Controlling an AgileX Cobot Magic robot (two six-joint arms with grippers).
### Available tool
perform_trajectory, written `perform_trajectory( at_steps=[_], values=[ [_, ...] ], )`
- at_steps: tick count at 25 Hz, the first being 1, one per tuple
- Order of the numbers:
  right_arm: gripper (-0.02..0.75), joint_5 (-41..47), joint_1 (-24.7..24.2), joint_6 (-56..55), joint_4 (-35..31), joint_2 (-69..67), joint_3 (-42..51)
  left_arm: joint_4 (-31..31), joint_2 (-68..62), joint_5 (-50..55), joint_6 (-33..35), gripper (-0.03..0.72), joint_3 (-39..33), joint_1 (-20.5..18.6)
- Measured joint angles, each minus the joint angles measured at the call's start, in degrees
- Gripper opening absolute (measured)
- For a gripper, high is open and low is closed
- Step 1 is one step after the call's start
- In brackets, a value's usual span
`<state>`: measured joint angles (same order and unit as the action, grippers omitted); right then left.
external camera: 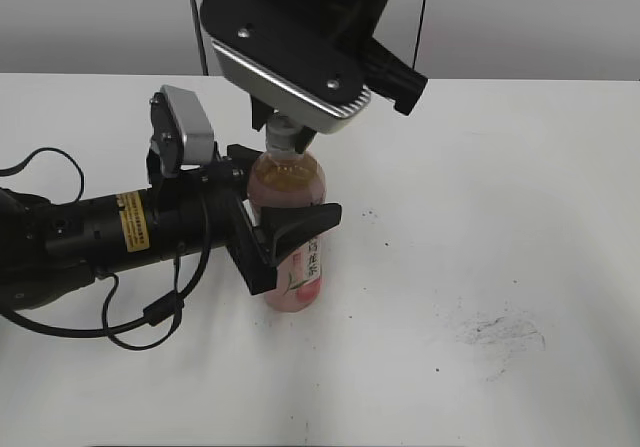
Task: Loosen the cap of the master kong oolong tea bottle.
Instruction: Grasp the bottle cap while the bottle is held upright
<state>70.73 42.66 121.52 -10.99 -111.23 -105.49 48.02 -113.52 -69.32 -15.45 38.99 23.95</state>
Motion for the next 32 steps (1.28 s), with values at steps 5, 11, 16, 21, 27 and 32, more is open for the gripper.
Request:
perform_trajectory(
  at_steps=[5,11,16,21,27,32],
  values=[
    [0.273,0.05,0.00,12.81,0.00,0.00,-0.11,-0.05,0.00,0.00,-0.05,0.445,0.00,0.00],
    [0.273,0.41,0.00,23.17,0.16,0.00,-0.54,-0.05,0.00,0.00,-0.05,0.445,0.00,-0.01],
    [0.273,0.45,0.00,29.38,0.16,0.00,-0.65,-0.05,0.00,0.00,-0.11,0.445,0.00,-0.07],
    [0.273,0.67,0.00,32.22,0.16,0.00,-1.23,-0.05,0.00,-0.18,-0.05,0.445,0.00,-0.12],
    [0.272,0.67,0.00,33.66,0.82,0.00,-1.30,-0.10,0.00,-0.10,-0.05,0.445,0.00,-0.12],
    [0.269,-0.65,0.00,33.66,0.47,1.08,-2.11,-0.10,0.00,0.02,0.00,0.445,0.00,-0.12]
  ],
)
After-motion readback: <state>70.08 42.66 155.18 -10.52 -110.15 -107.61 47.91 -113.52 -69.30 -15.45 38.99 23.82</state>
